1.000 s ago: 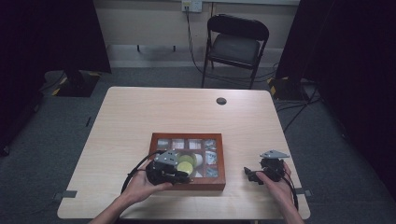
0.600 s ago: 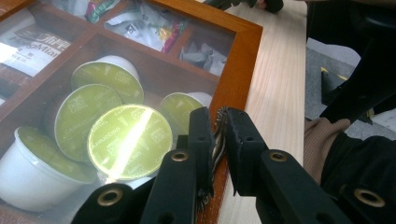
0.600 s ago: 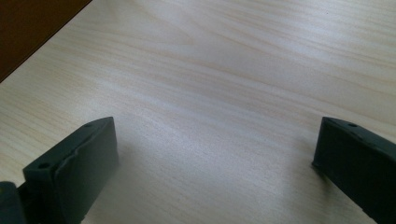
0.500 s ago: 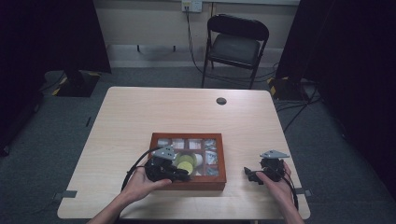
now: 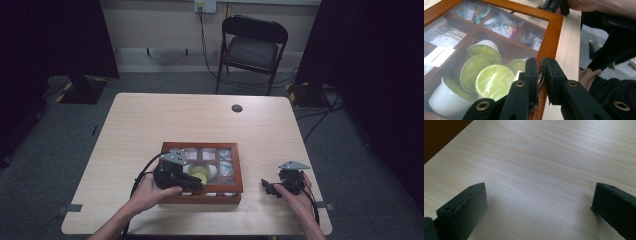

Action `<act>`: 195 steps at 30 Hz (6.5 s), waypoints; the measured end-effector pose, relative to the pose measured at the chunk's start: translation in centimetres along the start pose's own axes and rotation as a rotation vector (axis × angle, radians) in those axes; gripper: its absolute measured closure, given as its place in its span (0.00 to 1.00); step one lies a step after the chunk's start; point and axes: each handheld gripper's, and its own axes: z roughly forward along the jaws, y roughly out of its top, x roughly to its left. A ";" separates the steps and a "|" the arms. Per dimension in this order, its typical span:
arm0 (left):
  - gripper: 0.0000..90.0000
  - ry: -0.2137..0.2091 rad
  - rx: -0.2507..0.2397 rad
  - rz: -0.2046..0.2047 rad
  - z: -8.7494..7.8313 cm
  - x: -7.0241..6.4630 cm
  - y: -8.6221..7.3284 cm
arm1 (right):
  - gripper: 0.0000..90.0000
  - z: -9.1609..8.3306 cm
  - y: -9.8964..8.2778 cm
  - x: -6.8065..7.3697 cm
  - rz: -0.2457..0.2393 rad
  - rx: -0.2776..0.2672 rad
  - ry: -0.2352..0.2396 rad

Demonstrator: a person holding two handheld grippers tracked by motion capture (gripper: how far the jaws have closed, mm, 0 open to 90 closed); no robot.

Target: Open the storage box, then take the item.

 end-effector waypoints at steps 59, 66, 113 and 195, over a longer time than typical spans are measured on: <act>0.90 -0.028 -0.070 -0.101 -3.6 1.4 4.6 | 0.00 0.0 0.0 0.0 0.001 0.001 0.000; 0.90 -0.022 -0.072 -0.094 -3.8 1.4 4.9 | 0.00 0.0 0.0 0.0 0.001 0.000 0.000; 0.90 0.033 -0.160 -0.083 -5.5 2.3 7.2 | 0.00 0.0 0.0 0.0 0.004 0.001 -0.003; 0.90 0.040 -0.162 -0.071 -6.0 3.0 8.2 | 0.41 -3.3 4.4 10.8 -0.187 -0.197 0.430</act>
